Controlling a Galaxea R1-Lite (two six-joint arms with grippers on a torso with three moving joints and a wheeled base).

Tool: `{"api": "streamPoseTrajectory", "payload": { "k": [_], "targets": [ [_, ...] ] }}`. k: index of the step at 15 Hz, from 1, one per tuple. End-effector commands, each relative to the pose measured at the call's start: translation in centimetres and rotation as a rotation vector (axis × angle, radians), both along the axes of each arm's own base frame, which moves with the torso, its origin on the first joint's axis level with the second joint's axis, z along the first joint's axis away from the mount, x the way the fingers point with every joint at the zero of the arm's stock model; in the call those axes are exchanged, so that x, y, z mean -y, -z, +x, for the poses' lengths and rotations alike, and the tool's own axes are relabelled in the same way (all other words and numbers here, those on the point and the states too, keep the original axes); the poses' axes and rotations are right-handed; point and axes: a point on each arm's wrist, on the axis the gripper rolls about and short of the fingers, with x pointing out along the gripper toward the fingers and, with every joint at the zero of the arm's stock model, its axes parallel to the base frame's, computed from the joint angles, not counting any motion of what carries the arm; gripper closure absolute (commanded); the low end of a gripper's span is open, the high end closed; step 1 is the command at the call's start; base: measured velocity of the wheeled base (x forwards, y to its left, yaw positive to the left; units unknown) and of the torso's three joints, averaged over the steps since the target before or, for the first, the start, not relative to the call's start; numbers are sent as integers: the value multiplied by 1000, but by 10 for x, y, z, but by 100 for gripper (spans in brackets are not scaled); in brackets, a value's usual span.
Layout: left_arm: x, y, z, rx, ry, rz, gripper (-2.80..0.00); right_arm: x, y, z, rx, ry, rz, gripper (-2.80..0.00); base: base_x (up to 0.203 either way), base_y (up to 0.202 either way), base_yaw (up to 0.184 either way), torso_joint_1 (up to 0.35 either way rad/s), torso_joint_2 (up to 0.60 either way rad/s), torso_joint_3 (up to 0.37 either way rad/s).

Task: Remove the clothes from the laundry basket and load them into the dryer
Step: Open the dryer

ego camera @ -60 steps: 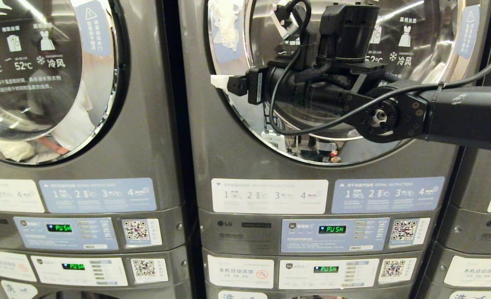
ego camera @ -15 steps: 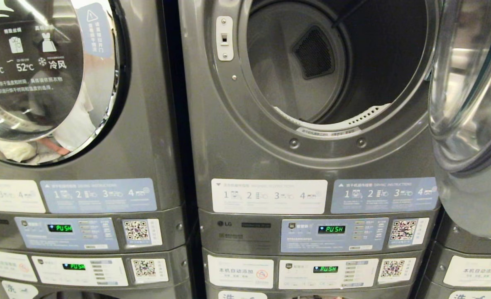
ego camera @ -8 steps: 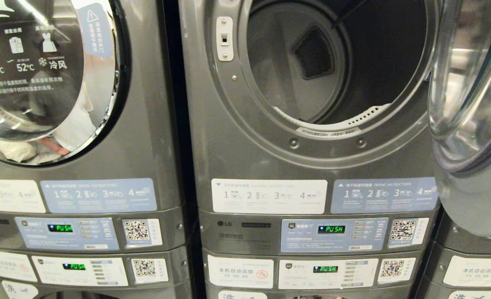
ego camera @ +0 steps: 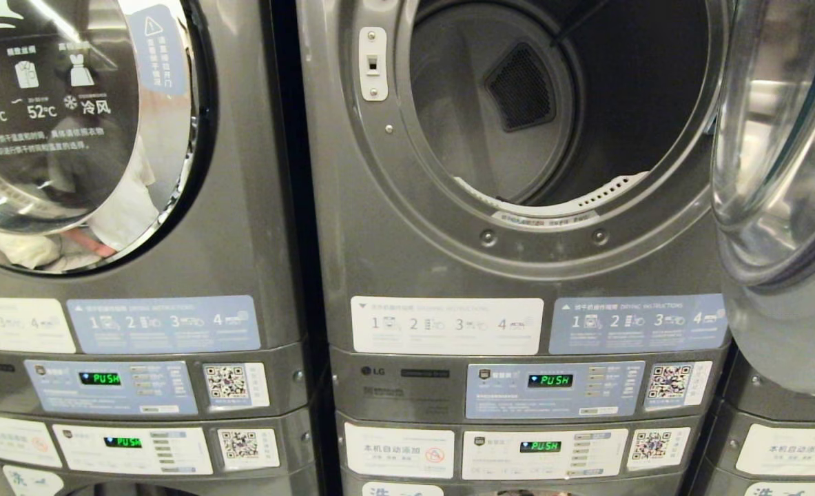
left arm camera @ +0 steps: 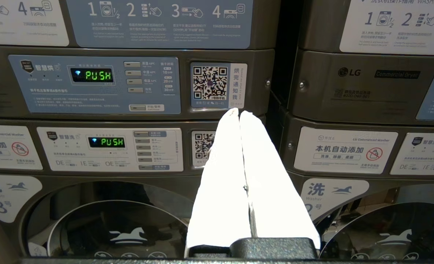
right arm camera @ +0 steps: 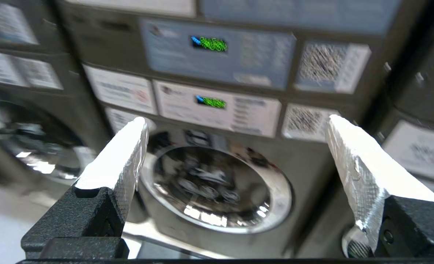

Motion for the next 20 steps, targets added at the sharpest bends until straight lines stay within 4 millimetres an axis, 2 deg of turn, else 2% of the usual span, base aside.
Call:
{"api": "streamPoseTrajectory", "payload": {
  "k": [1,4,5,10,12,16,18,20],
  "targets": [
    [0,0,0,1,0,0,0,-2,27,3,-46,28,-39,-280,0,0,0,0,0,0],
    [0,0,0,-1,0,0,0,-3,54,5,-52,31,-86,-280,0,0,0,0,0,0],
    [0,0,0,-1,0,0,0,-3,59,5,-35,14,-79,0,0,0,0,0,0,0],
    [0,0,0,-1,0,0,0,-6,62,6,-69,-71,-65,0,0,0,0,0,0,0],
    [0,0,0,-1,0,0,0,-12,62,16,-111,-67,-80,0,0,0,0,0,0,0],
    [0,0,0,1,0,0,0,-20,71,36,-1,46,-40,0,0,0,0,0,0,0],
    [0,0,0,-1,0,0,0,-18,73,35,-1,87,-30,0,0,0,0,0,0,0],
    [0,0,0,-1,0,0,0,-16,75,23,94,89,-30,0,0,0,0,0,0,0]
  ]
}}
